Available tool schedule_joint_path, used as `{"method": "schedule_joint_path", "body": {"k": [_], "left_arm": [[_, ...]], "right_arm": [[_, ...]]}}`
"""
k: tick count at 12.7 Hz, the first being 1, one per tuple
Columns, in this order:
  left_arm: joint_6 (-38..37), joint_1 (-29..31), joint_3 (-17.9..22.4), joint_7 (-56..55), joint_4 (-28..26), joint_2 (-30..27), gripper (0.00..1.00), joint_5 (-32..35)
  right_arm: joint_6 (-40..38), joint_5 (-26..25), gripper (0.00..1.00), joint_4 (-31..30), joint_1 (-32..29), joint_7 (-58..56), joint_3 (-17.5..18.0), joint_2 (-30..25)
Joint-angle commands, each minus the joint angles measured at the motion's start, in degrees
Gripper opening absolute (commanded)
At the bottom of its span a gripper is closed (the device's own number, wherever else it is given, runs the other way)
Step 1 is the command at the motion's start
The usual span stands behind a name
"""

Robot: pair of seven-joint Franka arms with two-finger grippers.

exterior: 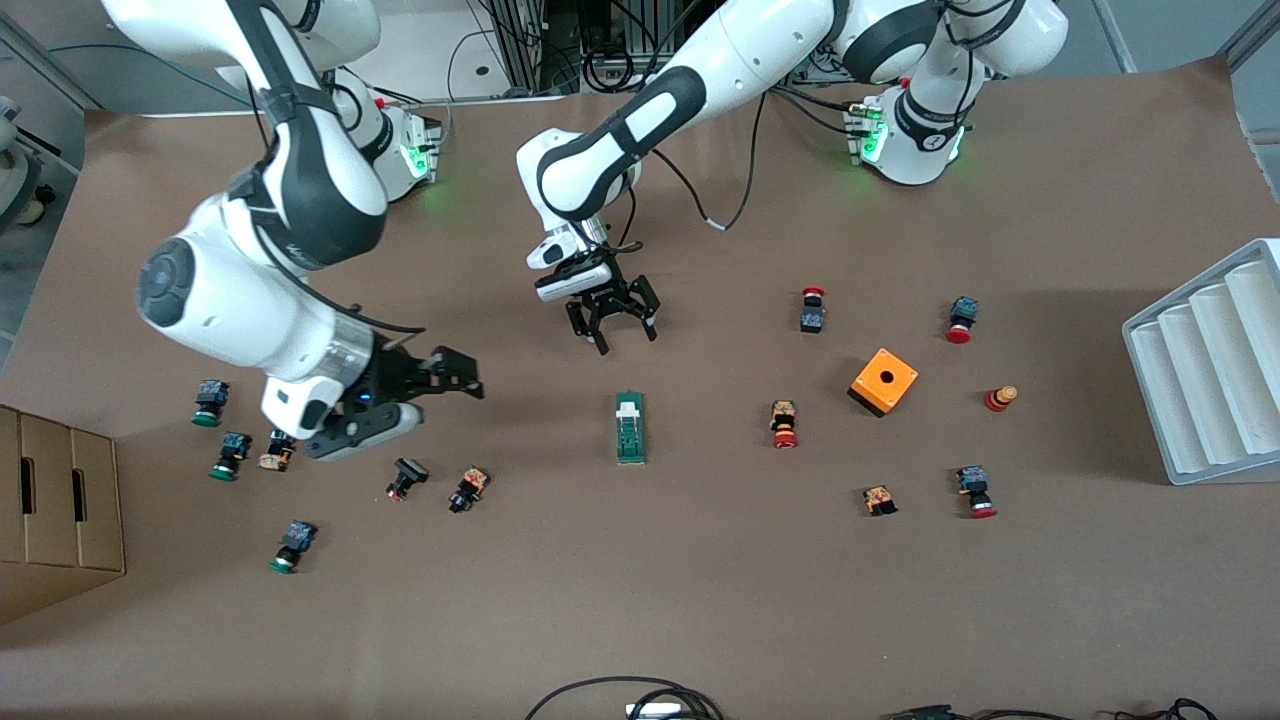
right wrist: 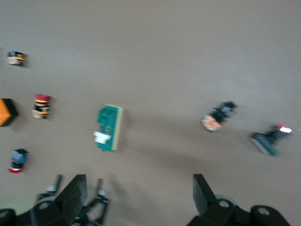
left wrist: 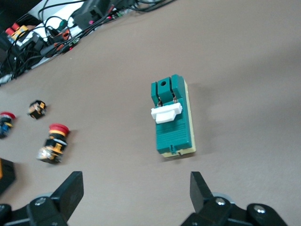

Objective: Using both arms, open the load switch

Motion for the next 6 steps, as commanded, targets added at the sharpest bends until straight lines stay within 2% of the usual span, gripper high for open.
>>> {"method": "schedule_joint_path", "body": {"k": [1,3,6], "left_arm": [[0.27,2.22,-0.2,14.19,-1.16,-4.18,1.0,-5.03],[0.19,4.24,-0.28,24.38,-1.16,-6.46,1.0,-8.11],[0.01,7.14,-0.2,42.31,-1.16,-10.77,1.0,-15.22]], "right_arm": [[-4.87,-3.18,1.0,-1.03,-4.89,0.55,0.5,-3.36],[-7.6,-5.45,1.0,-0.94,-7.63,0.55,0.51,-4.59],[-10.93,-14.75,1.0,-0.07,-9.82,0.64,0.42,-5.74]]}}
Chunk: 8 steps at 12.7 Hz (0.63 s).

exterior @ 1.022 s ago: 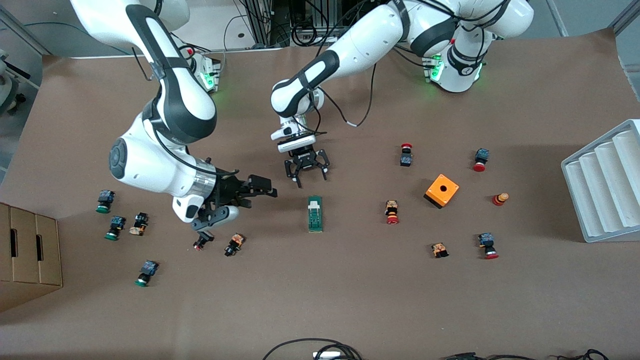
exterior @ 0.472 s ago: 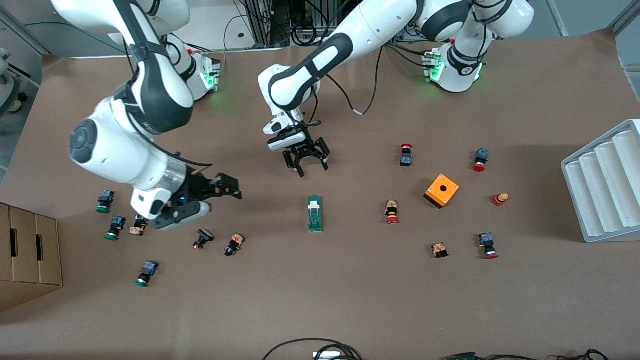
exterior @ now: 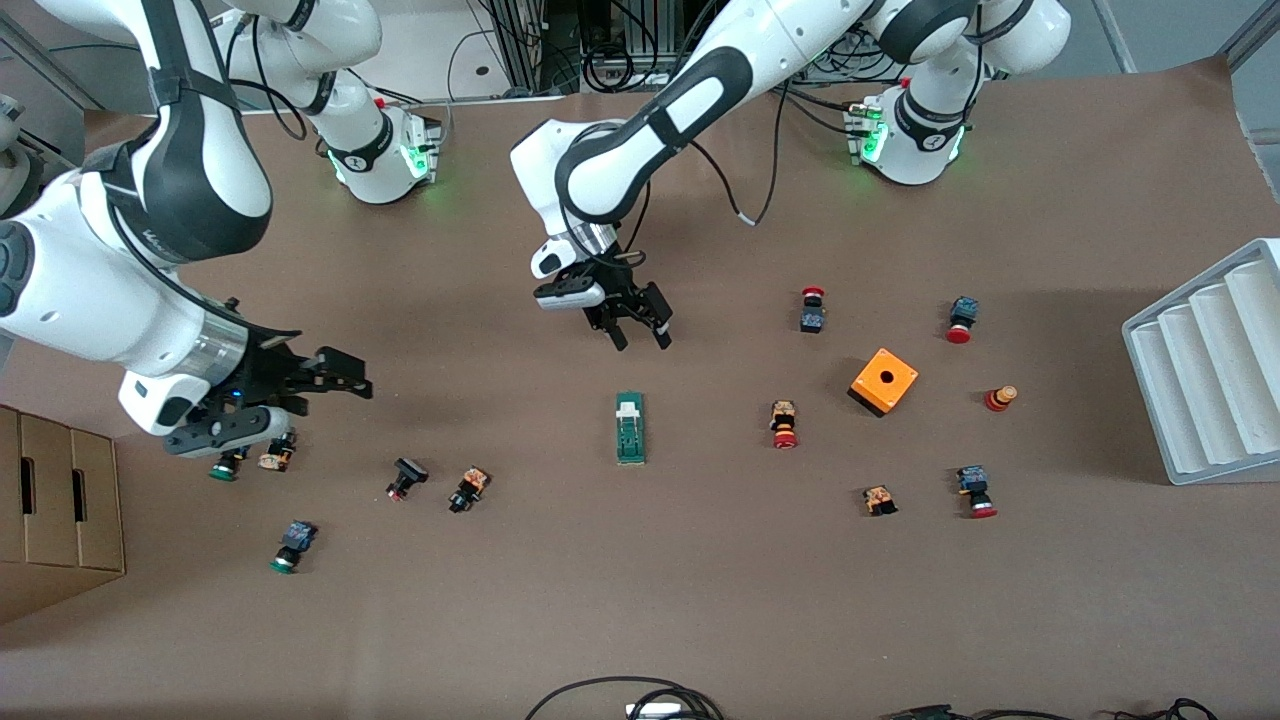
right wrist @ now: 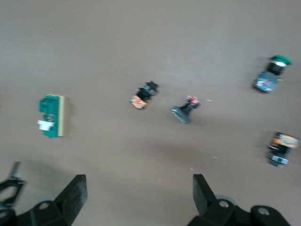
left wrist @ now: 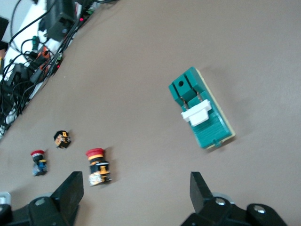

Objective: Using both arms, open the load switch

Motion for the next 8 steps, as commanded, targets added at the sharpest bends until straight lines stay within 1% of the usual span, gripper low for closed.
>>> {"method": "schedule_joint_path", "body": {"k": [1,3,5,6,8], "left_arm": [[0.11,3.26,-0.21,11.73,-1.11,-4.83,1.0,-5.82],[0.12,5.02,-0.21,19.19,-1.11,-7.03,1.0,-9.43],[0.12,7.65,-0.21,25.09,-1.02,-9.23,1.0,-12.94],[0.12,9.23,-0.29,29.55,-0.93,-10.54,1.0,-15.4],[0.03,11.96,-0.12,36.78,0.03,-13.18,1.0,-20.67]], "right_arm": [[-3.02,-6.86,1.0,0.27,-2.21,0.77,0.47,-1.51],[-3.03,-9.77,1.0,0.27,-5.02,0.77,0.47,-1.51],[-3.03,-12.49,1.0,0.62,-6.0,0.68,0.21,-1.51],[-3.03,-13.03,1.0,0.62,-6.17,0.59,-0.06,-1.6],[-2.59,-12.68,1.0,0.54,-8.98,0.42,0.03,-1.95]]}}
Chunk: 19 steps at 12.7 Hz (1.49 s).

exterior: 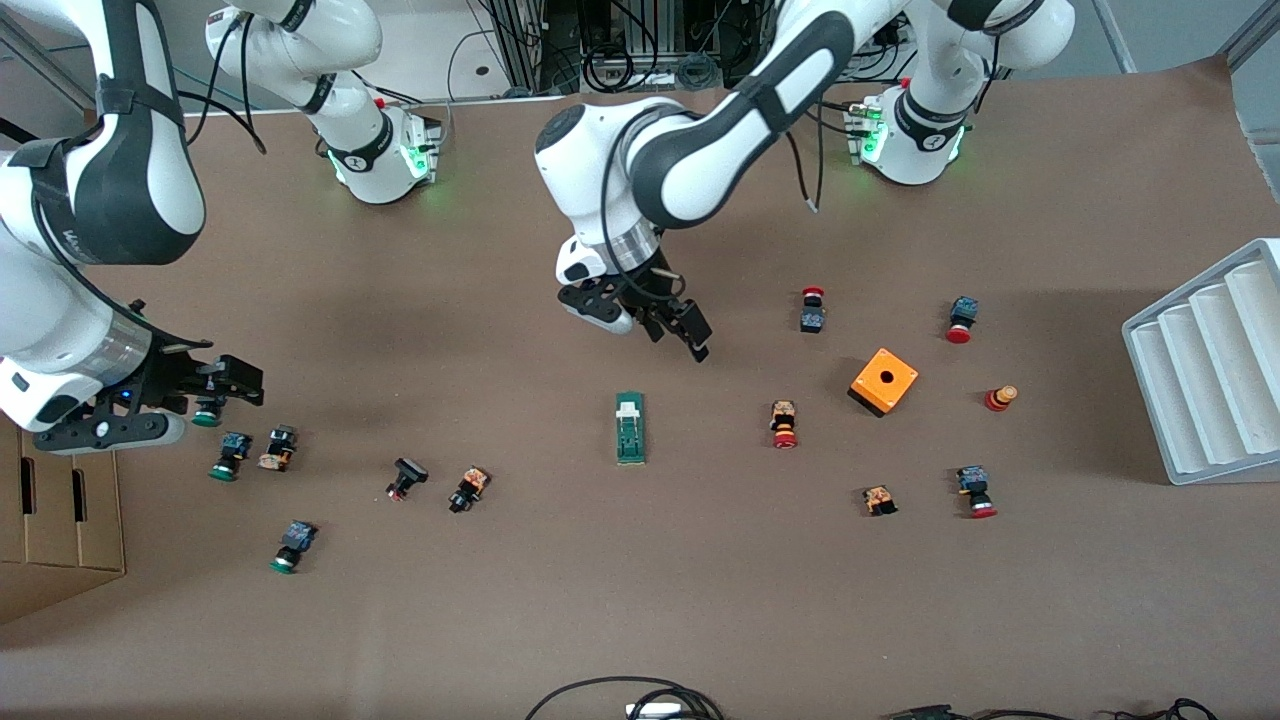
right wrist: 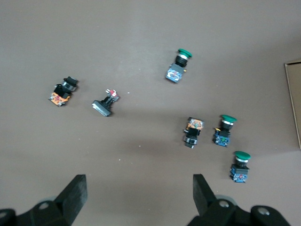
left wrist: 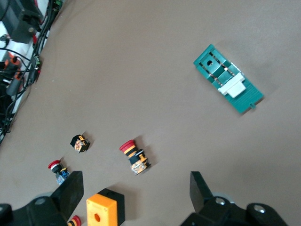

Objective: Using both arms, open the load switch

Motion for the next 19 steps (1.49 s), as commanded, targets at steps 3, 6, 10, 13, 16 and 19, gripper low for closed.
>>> {"method": "schedule_joint_path", "body": {"k": [3,6,10,13,16,19], "left_arm": [[-0.34,7.85,-0.15,13.17,0.47,-7.18,1.0,-11.4],[-7.78,13.74,-0.15,20.46,6.87,-8.33,1.0,-18.08],[-15.88,21.55,-0.23,28.3,11.11,-10.43,1.0,-23.0],[-19.22,29.9,-0.23,28.75,11.11,-13.86,1.0,-28.8],[-18.89,34.4,0.29,28.4,9.63,-17.37,1.0,-32.07],[-13.38,34.41,10.01,29.53,-3.33,-27.27,1.0,-36.26]], "right_arm": [[-1.61,-0.99,1.0,0.28,-4.1,-0.07,0.85,-2.1],[-2.49,-1.16,1.0,1.07,-5.76,-0.95,0.5,-1.93],[-2.58,-1.08,1.0,2.04,-5.68,-2.8,0.32,-1.05],[-2.66,-1.08,1.0,2.56,-5.07,-2.8,0.67,-1.14],[-5.03,-0.99,1.0,3.88,-5.07,-2.54,0.85,-1.23],[-4.78,-1.08,1.0,3.88,-5.07,-2.36,0.85,-0.7]]}}
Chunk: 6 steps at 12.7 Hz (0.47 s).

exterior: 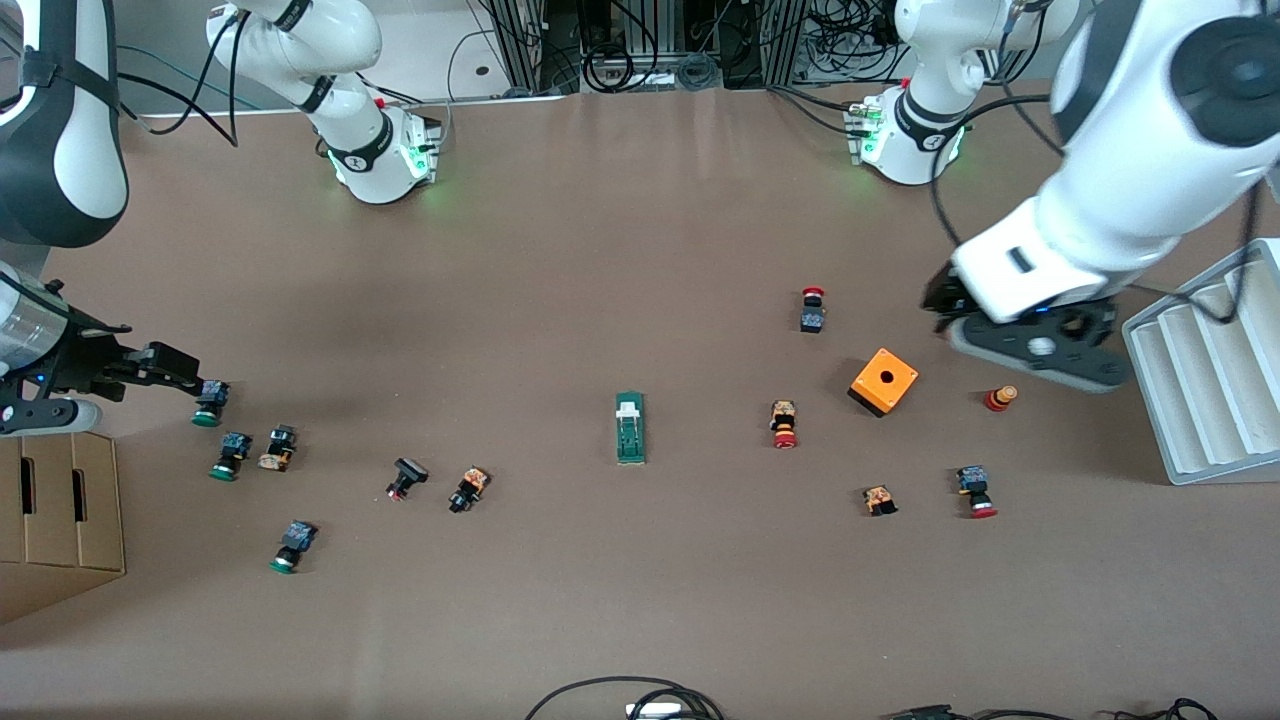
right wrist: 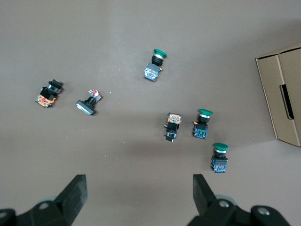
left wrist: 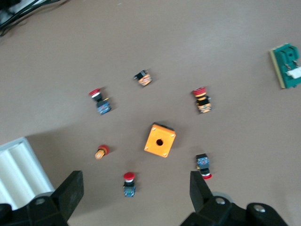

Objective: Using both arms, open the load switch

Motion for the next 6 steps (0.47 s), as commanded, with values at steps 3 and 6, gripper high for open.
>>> {"method": "schedule_joint_path", "body": {"k": [3,6], "left_arm": [[7.12,0.38,11.67,9.32,-19.47,-13.92,1.0,-8.34],[6.51,2.75,11.77,9.16,-19.12,-13.48,1.0,-6.15]], "right_arm": [[-2.73,0.33,1.0,3.27,0.27,0.47,0.04,1.09],[-2.74,0.51,1.0,4.33,1.33,0.65,0.04,1.44]]}}
